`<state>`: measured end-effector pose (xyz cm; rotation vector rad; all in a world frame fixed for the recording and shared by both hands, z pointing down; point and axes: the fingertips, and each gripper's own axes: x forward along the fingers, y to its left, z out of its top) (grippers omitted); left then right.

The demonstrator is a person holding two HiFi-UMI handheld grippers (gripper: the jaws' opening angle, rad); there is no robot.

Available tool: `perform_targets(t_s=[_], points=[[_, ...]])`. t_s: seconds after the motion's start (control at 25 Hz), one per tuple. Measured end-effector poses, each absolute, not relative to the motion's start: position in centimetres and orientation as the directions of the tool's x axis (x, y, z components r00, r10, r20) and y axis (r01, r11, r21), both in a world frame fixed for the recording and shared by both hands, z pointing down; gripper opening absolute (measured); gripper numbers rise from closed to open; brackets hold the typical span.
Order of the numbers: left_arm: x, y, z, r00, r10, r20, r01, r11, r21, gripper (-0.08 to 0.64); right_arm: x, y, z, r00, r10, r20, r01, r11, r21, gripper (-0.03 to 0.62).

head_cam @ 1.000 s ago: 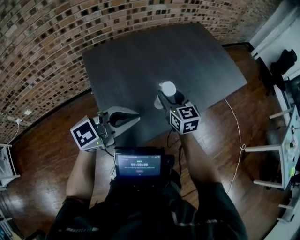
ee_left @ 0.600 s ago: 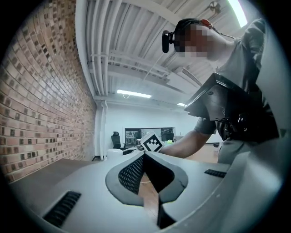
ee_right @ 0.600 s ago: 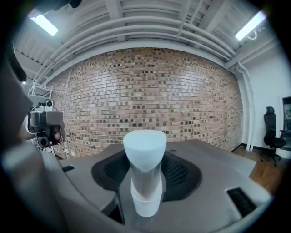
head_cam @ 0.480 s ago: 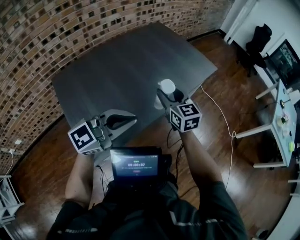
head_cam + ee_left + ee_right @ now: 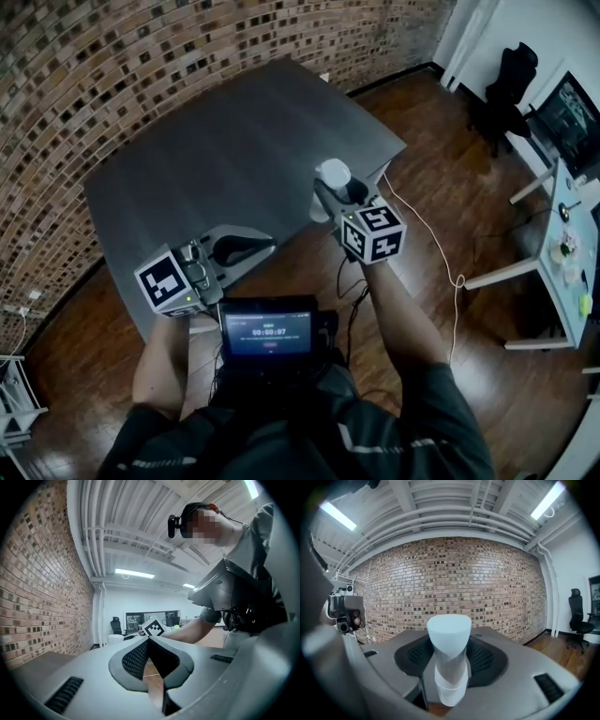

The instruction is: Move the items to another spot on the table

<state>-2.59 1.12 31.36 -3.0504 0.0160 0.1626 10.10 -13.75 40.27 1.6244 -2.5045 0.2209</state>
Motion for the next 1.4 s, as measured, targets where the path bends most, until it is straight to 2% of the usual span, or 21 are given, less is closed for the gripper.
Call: perform_targets(t_s=[0.44, 1.0, 1.4], points=[[8.9, -2.5, 30.9, 0.993, 0.04, -0.109, 0.029, -0.994, -0.105, -0.003, 20.9, -17.8, 40.6, -0.389, -0.896, 0.215, -0.921, 0.382, -0.073, 0.221], [15.0, -17.0, 32.2, 0.987, 0.103, -0.121, 0.095, -0.993, -0.077, -0.003, 28.0, -30.4, 42.0, -0.344, -0.907, 0.243, -0.938, 0.341, -0.058, 0.221], [18.6, -25.0, 34.7, 0.996, 0.001, -0.086, -0.001, -1.0, -0.022, -0.004, 30.7, -38.7, 46.5, -0.427, -0.861, 0.276, -0.904, 0.418, -0.092, 0.221]])
